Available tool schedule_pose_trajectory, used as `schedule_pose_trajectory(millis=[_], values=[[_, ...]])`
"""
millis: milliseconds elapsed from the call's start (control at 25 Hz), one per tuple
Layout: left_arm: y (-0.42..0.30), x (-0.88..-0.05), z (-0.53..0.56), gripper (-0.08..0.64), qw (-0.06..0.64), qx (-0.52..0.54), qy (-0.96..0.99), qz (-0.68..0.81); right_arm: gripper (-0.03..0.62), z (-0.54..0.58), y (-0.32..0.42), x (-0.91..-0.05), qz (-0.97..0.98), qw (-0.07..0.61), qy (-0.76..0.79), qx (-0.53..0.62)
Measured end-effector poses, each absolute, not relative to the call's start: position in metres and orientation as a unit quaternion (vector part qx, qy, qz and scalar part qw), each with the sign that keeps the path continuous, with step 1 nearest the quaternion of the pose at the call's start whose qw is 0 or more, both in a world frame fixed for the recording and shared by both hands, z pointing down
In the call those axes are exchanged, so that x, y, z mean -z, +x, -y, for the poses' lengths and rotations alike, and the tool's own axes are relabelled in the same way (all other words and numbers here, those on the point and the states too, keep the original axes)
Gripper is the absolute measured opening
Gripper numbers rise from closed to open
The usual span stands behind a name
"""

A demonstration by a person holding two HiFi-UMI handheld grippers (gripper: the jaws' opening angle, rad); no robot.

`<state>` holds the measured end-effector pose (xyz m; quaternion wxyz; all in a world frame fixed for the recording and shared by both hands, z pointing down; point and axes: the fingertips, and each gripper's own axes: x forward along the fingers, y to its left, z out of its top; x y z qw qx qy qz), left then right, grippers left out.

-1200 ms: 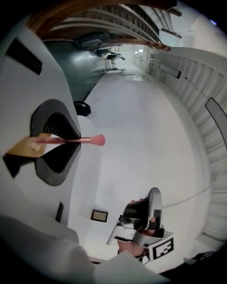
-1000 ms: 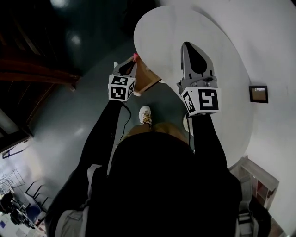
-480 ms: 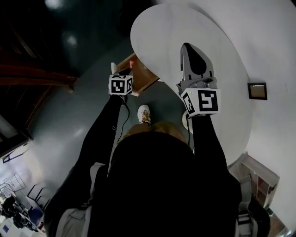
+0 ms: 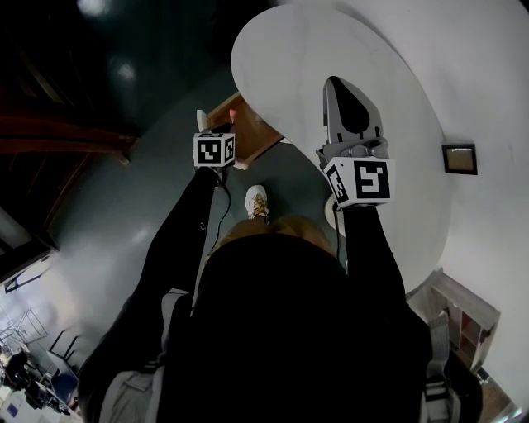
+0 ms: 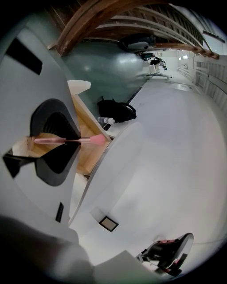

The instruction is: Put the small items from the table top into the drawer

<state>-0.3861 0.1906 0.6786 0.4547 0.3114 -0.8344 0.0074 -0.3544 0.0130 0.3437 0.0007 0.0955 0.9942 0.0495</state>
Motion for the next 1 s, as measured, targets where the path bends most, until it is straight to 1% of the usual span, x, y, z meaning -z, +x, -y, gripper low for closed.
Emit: schedule_pose_trajectory(millis=[160,280,1000], values=[[-0.3861,-0.6777,-0.1916,0.059,0.452,-0.019,0.314,0.835,0.028,-0.0125,-0.3524,-0.3422,-0.994,0.0,0.092,-0.05],[-0.3865,-0.6772,-0.1914,0.111,0.451,-0.024,0.319,0.833,0.028,-0.0135,-0.3518,-0.3412,-0.994,0.002,0.092,-0.051],[-0.3797,-0.6807,-0.1964,0.112,0.453,-0.034,0.32,0.831,0.028,-0.013,-0.344,-0.3411,-0.995,0.005,0.088,-0.051]])
